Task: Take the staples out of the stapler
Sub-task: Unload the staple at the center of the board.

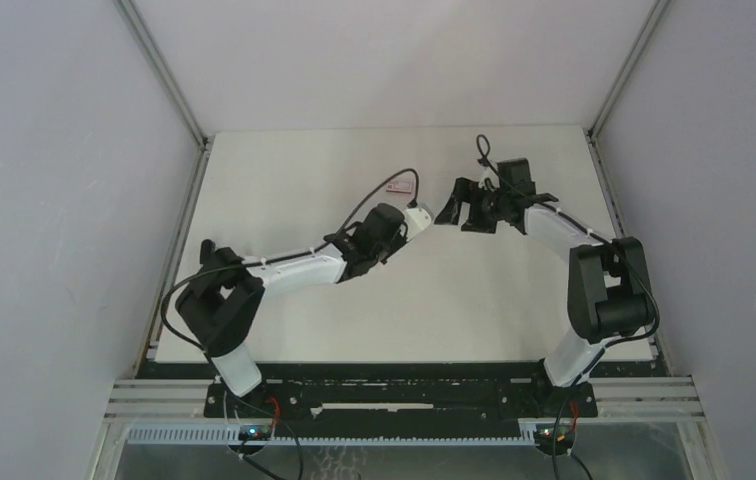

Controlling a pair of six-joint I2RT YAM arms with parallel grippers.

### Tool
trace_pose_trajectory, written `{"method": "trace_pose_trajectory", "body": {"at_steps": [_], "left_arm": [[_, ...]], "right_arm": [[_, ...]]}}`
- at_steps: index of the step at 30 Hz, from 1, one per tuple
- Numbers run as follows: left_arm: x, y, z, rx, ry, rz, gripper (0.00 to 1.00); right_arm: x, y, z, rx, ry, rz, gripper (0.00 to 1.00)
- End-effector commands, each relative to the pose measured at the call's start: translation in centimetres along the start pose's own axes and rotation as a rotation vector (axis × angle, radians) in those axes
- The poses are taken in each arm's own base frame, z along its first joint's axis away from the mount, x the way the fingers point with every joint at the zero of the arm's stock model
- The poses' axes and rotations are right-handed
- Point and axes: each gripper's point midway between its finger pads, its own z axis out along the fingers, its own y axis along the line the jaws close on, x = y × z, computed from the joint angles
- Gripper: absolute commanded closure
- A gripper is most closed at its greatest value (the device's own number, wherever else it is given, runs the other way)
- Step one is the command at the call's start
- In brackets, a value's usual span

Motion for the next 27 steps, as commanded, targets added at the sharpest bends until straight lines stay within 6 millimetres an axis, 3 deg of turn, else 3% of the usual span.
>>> {"method": "trace_pose_trajectory", "body": {"at_steps": [1,4,11,20,24,27], "left_arm": [[-0.7,-0.1,-0.3,-0.14,-0.064,0.172,1.0],[-0.5,-2.1,-0.4,-0.18,-0.079,0.293,1.0],[0.1,-4.8,-0.2,-0.216,-0.079,0.46,1.0],[3.7,-9.1,1.2,-0.095,0.011,0.722,1.0],[3.7,-9.5,1.0,-0.065,0.004,0.719,1.0],[2.3,-8.2,0.8,-0.149,-0.028,0.641,1.0]], "right_arm": [[-3.1,-2.3,-2.9,0.069,-0.116,0.044,0.12],[-3.7,-2.9,-3.8,0.074,-0.135,0.068,0.12],[-3.9,-2.4,-4.4,0.058,-0.15,0.066,0.12],[-4.0,-2.1,-4.7,0.047,-0.153,0.061,0.12],[-4.0,-2.1,-4.7,0.045,-0.153,0.061,0.12],[-4.0,-2.0,-4.6,0.041,-0.152,0.063,0.12]]}}
